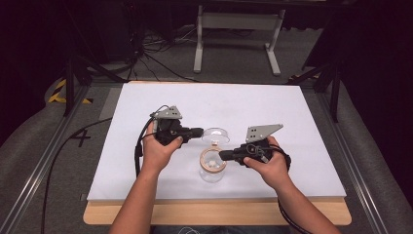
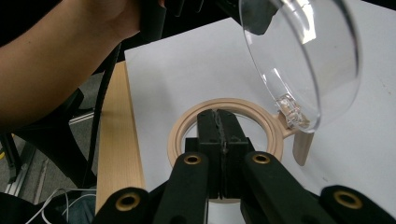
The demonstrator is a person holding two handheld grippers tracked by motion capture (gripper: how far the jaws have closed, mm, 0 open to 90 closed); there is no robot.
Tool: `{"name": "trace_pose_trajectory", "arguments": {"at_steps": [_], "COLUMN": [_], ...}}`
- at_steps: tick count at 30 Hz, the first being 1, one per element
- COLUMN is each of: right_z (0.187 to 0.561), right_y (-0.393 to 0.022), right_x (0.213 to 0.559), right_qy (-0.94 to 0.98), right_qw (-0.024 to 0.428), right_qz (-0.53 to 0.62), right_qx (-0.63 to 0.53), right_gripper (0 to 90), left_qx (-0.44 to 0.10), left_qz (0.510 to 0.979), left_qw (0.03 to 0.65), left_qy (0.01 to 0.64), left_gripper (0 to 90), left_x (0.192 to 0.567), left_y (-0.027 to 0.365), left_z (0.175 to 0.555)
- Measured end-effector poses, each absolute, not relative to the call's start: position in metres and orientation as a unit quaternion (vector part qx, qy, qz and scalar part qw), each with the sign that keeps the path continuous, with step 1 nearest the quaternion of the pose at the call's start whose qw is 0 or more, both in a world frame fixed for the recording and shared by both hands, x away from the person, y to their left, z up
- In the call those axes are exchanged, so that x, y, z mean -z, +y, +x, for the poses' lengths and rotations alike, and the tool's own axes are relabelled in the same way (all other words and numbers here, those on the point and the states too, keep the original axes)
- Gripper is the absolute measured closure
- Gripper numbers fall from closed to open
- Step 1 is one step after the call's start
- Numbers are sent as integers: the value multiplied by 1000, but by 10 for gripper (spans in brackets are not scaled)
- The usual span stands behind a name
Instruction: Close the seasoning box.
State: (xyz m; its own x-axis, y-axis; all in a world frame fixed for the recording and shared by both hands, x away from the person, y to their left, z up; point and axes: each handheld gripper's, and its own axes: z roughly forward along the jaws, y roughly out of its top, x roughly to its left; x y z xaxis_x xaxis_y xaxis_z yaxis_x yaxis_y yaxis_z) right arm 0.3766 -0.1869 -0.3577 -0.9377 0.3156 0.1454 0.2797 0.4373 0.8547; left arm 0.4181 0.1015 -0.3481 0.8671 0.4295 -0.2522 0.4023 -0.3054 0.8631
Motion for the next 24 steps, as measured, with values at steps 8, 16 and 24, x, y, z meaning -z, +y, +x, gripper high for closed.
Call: {"name": "trace_pose_trajectory", "arguments": {"at_steps": [8, 16, 24], "right_z": [377, 375, 372], "right_y": [-188, -188, -188], "right_x": [358, 358, 360], "right_qy": [849, 852, 863], "right_qw": [14, 10, -6], "right_qz": [175, 172, 170], "right_qx": [-499, -495, -475], "right_gripper": [900, 900, 900], "left_qx": [-3, -6, -14], "left_qz": [827, 822, 830], "left_qw": [505, 511, 492], "left_qy": [247, 249, 263], "left_gripper": [895, 888, 874], "left_x": [344, 342, 339], "left_y": [101, 107, 114], "left_z": [414, 414, 413]}}
